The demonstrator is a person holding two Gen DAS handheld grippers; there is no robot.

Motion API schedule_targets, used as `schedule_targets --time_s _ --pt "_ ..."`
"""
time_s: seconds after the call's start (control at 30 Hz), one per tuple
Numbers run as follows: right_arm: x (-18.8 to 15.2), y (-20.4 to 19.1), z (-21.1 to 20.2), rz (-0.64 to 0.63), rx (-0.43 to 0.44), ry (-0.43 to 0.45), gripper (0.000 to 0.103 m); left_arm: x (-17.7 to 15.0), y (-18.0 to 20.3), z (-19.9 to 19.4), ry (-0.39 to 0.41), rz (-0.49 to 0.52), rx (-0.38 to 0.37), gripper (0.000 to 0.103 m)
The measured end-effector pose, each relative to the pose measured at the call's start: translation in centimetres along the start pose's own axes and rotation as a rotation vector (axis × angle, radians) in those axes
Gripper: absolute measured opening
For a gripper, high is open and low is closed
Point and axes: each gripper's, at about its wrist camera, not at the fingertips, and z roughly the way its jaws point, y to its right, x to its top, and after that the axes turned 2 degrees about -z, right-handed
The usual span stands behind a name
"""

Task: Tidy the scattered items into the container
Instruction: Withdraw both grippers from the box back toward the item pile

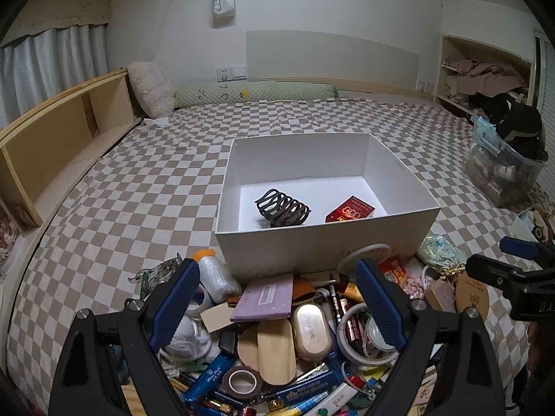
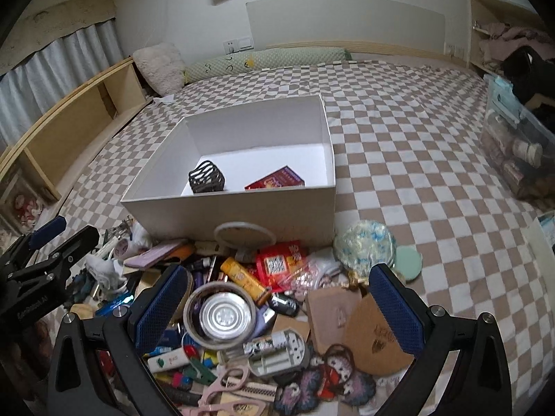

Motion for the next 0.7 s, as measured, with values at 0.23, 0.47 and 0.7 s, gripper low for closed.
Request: schedule_targets --time_s 0.23,0.47,0.7 --pt "-2.5 0.0 -0.7 -0.035 -0.056 0.034 0.103 -2.3 -0.8 -0.7 0.018 -0.017 -0.002 0.092" --pt "-4.6 0.3 -0.7 -0.047 -0.058 0.061 0.103 -4.6 -2.0 -1.1 0.024 -0.034 0.003 0.092" --pt "-6.8 -0.3 -1.4 -0.061 -0.050 0.174 0.103 -6.4 -3.2 -2.4 0.054 -0.064 -0.030 0.102"
